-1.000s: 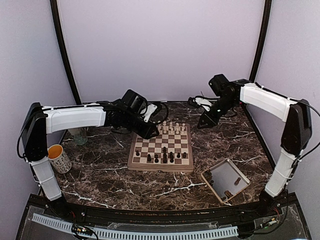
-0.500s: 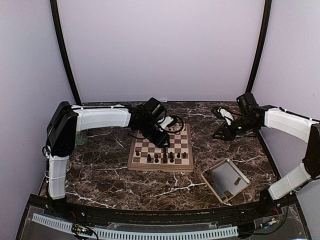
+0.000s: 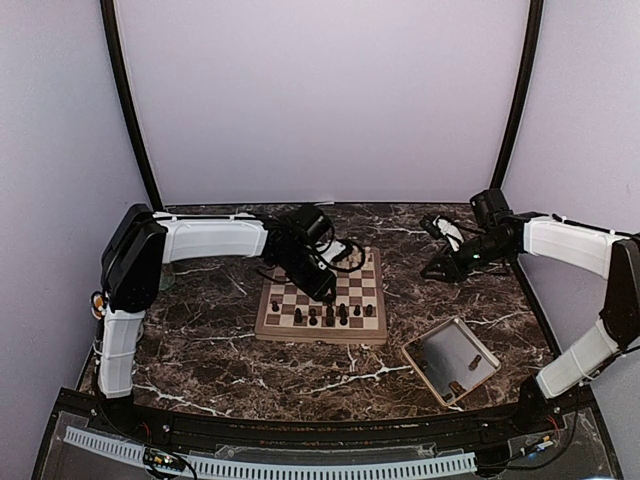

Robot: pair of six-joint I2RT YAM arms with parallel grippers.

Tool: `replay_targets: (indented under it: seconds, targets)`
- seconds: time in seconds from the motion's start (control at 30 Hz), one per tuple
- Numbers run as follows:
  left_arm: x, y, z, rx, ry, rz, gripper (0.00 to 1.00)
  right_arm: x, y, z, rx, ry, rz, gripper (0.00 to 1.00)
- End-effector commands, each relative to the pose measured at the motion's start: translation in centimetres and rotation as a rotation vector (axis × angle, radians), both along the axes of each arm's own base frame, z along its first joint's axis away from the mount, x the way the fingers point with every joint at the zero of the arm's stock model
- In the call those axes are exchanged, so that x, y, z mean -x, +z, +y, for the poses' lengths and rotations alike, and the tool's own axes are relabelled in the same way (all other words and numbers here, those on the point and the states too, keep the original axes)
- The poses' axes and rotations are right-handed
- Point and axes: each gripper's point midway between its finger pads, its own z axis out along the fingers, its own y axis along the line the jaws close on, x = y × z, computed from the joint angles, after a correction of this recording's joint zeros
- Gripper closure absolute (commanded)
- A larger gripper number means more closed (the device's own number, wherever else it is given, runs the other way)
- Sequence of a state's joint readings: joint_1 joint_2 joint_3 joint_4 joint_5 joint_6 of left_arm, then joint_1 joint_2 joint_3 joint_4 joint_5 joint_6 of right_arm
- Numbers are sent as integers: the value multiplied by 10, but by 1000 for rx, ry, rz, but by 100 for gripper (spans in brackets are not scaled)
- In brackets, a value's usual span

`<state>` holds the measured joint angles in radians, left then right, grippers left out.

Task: Set up the chess pieces on the board
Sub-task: Pick up the pawn from the chessboard, then place the pawn at e7.

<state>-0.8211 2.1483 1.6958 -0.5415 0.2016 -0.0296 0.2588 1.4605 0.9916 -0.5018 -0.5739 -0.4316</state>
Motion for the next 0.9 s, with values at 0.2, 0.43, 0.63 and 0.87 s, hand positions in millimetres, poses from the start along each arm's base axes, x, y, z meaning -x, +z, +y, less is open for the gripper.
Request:
replay_targets:
  seconds: [0.2,0.43,0.63,0.87]
  targets:
    - [-3,8,0,-18,-8,-11,82,-3,1,0,-11,4,-9,70]
    - [-3,19,13,-76,-20,-40,91,-3,0,0,-7,4,-7,70]
    - [11,22,34,-157,-159,-69,92,-3,-2,0,-6,6,-1,70]
    - [31,16,33,-121,-219,-5,92,-3,-3,0,-4,5,4,70]
